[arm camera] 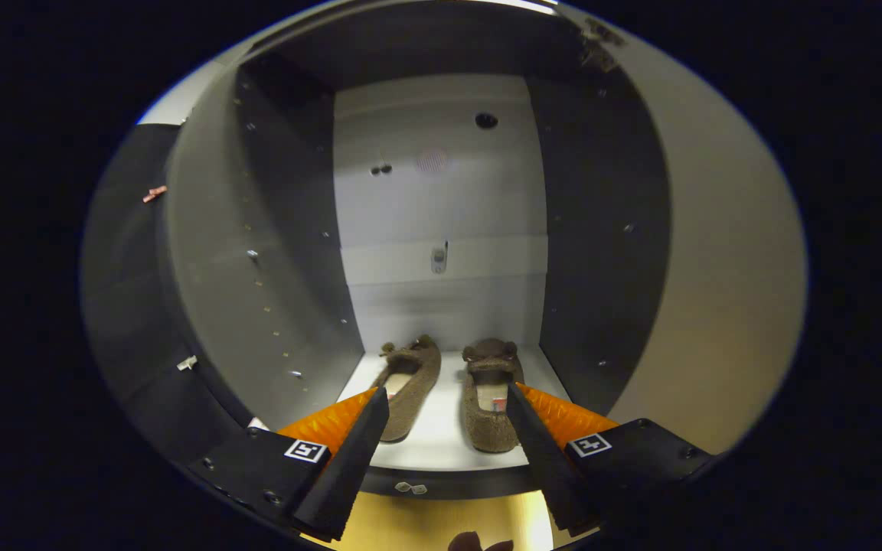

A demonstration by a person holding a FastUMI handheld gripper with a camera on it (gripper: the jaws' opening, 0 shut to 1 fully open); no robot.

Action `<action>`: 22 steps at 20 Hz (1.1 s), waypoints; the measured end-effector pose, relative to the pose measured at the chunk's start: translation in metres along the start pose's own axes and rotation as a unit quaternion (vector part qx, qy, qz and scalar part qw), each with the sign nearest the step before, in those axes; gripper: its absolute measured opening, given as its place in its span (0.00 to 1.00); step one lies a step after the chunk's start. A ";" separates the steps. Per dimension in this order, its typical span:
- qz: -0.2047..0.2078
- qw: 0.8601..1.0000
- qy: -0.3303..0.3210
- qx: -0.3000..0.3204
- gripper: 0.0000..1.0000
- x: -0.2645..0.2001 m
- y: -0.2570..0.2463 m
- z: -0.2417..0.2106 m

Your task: Open the shoe cabinet door, grab the shoes and put them into the shoe cabinet, then close the shoe cabinet door.

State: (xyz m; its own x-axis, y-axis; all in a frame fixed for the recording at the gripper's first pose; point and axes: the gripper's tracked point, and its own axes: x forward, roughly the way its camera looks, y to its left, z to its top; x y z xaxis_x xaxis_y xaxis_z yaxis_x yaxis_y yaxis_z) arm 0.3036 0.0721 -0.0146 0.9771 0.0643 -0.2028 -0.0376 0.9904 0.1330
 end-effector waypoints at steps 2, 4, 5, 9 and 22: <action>0.012 0.999 -0.030 0.000 0.98 -0.040 0.010 0.012; 0.023 0.999 -0.049 -0.008 0.98 -0.082 0.016 0.022; 0.025 0.998 -0.052 -0.012 0.98 -0.102 0.017 0.024; 0.039 0.996 -0.078 -0.019 0.98 -0.183 0.020 0.030; -0.016 0.991 -0.123 -0.052 0.97 -0.335 -0.064 0.007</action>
State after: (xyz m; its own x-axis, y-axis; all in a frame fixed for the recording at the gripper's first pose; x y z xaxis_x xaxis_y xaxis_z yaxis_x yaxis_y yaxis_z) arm -0.0200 -0.0135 0.0521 0.9991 0.0141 0.0400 -0.0152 0.9995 0.0277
